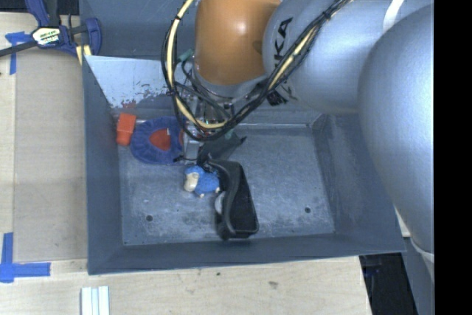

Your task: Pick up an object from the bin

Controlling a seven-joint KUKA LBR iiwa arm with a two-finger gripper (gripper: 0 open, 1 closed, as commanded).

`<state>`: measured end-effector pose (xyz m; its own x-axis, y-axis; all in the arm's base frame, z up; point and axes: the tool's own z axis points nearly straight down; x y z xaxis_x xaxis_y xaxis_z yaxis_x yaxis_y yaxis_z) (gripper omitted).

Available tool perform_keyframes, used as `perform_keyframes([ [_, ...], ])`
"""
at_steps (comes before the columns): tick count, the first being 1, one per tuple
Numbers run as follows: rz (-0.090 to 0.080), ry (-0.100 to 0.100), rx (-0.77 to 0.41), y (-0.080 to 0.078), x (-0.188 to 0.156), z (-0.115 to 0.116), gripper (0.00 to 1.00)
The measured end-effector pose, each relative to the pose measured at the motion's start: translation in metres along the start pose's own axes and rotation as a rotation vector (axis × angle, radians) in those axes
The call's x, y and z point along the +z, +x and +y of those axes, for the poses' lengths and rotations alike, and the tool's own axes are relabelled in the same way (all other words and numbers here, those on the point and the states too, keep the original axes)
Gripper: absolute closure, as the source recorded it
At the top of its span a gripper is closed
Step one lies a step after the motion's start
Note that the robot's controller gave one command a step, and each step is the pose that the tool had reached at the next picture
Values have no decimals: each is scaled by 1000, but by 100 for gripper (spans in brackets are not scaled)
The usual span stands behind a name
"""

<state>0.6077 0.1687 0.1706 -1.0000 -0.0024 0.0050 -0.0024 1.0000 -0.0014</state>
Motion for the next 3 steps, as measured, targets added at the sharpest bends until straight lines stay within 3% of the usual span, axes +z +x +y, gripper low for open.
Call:
perform_keyframes([
  [1,-12,-10,339,-8,97,-29,0],
  [2,-22,-14,341,-11,91,-28,100],
  [3,-15,-7,352,-6,-33,-26,100],
])
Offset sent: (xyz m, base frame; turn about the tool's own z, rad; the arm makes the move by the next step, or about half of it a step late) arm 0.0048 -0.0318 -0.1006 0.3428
